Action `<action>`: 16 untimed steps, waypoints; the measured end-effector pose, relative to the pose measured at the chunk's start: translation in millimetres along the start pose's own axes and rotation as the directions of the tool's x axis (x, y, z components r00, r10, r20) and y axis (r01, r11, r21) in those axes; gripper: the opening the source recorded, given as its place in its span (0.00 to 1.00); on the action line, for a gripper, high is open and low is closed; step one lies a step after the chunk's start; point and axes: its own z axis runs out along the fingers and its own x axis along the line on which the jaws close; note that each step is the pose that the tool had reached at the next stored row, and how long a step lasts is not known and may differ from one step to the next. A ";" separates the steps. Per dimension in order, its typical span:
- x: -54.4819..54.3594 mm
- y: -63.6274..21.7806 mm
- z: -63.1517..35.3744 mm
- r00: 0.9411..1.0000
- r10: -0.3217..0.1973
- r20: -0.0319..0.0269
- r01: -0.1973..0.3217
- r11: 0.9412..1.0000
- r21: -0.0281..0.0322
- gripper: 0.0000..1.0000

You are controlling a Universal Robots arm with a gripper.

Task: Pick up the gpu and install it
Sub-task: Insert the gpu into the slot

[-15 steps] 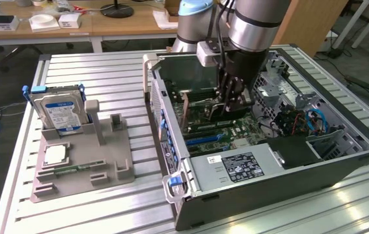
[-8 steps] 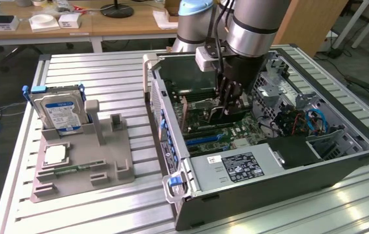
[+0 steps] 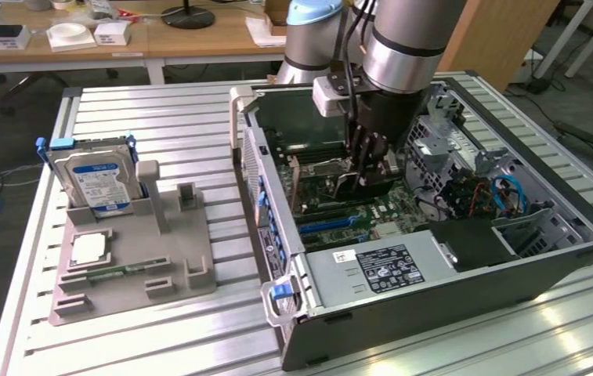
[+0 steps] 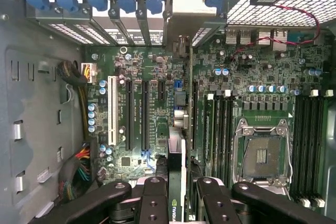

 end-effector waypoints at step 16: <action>0.6 2.3 16.0 1.000 0.000 0.000 0.000 1.000 0.000 0.26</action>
